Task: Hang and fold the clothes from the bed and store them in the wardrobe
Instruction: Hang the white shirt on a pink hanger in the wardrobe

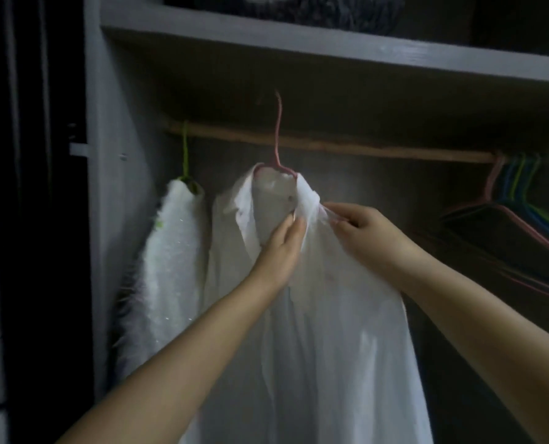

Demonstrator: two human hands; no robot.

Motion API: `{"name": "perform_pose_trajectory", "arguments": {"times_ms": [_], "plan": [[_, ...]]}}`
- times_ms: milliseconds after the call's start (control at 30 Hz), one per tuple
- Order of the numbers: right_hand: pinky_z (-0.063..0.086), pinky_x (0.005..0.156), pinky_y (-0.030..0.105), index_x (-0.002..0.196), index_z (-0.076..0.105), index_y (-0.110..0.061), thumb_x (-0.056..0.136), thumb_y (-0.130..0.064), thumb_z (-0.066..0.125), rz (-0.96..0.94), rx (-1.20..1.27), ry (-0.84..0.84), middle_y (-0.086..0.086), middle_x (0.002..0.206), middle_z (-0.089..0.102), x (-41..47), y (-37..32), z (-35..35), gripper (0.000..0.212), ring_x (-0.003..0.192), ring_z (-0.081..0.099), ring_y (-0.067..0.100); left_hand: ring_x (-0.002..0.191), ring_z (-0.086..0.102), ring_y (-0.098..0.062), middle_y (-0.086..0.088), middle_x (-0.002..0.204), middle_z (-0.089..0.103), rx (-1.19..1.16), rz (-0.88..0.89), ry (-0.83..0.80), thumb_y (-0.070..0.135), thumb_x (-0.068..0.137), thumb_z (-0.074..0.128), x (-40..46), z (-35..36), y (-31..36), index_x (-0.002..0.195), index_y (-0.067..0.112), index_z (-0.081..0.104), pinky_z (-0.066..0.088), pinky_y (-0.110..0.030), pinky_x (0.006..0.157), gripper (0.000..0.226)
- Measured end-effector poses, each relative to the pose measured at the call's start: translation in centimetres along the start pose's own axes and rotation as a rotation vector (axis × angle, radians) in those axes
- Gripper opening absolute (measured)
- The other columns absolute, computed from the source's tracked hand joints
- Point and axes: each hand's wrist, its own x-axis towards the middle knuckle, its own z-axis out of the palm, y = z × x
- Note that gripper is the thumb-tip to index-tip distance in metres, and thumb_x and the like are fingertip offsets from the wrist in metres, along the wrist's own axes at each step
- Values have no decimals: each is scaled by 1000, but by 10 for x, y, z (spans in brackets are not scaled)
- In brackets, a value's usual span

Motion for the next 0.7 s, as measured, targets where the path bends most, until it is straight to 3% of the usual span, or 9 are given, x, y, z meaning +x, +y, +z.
{"name": "perform_pose_trajectory", "arguments": {"times_ms": [67, 133, 200, 333, 400, 467, 567, 633, 700], "plan": [[38, 56, -4, 110, 70, -23, 97, -12, 47, -17, 79, 55, -37, 68, 63, 29, -9, 21, 28, 64, 55, -24, 108, 45, 0, 16, 115, 51, 14, -16, 111, 38, 103, 33, 22, -20, 19, 128, 25, 50, 33, -12, 80, 33], [39, 48, 3, 109, 70, -11, 95, -9, 45, -10, 102, 54, -16, 70, 70, 51, -17, 46, 29, 51, 54, -15, 101, 54, -8, 8, 112, 59, 20, -89, 205, 40, 100, 40, 48, -39, 32, 125, 18, 53, 39, -21, 75, 36], [38, 43, 11, 109, 69, -15, 93, -9, 42, 18, 89, 20, -12, 64, 64, 69, -25, 70, 32, 48, 54, -5, 97, 58, -19, -7, 113, 62, 103, -160, 256, 32, 95, 52, 74, -57, 37, 126, 8, 53, 43, -25, 76, 39], [41, 61, 22, 99, 66, -15, 93, -13, 41, 89, 68, -11, 7, 82, 66, 91, -31, 112, 26, 74, 61, 20, 111, 57, -35, -20, 119, 60, 462, -297, 314, 18, 91, 55, 105, -87, 26, 118, 2, 58, 47, -34, 95, 32], [38, 70, 25, 107, 65, -4, 92, -12, 42, 85, -55, -84, 20, 104, 67, 94, -32, 131, 28, 96, 63, 28, 116, 55, -34, -19, 123, 60, 668, -337, 322, 18, 93, 52, 106, -97, 15, 118, 2, 60, 44, -32, 93, 30], [34, 68, 25, 109, 63, 3, 94, -12, 42, 68, -171, -190, 23, 110, 65, 90, -35, 148, 30, 102, 62, 33, 118, 54, -33, -15, 125, 59, 913, -368, 339, 22, 94, 49, 100, -108, 2, 120, 6, 61, 43, -33, 93, 32], [29, 57, 26, 84, 59, 1, 96, -11, 42, 12, -201, -272, 22, 89, 63, 82, -39, 166, 24, 80, 59, 33, 125, 44, -27, -7, 132, 53, 1290, -322, 380, 25, 93, 46, 92, -122, -14, 125, 14, 58, 35, -34, 99, 37], [28, 46, 29, 67, 44, -10, 95, -11, 43, 23, -117, -263, 11, 70, 54, 80, -41, 173, 28, 60, 50, 25, 127, 41, -26, -8, 135, 50, 1429, -249, 348, 23, 95, 43, 93, -129, -16, 128, 15, 56, 30, -34, 102, 37], [36, 41, 20, 71, 46, -16, 96, -14, 44, 50, -12, -277, 1, 63, 49, 79, -44, 175, 25, 50, 45, 14, 128, 38, -27, -11, 138, 47, 1487, -244, 321, 20, 97, 38, 92, -135, -13, 131, 14, 54, 28, -34, 105, 38]]}}
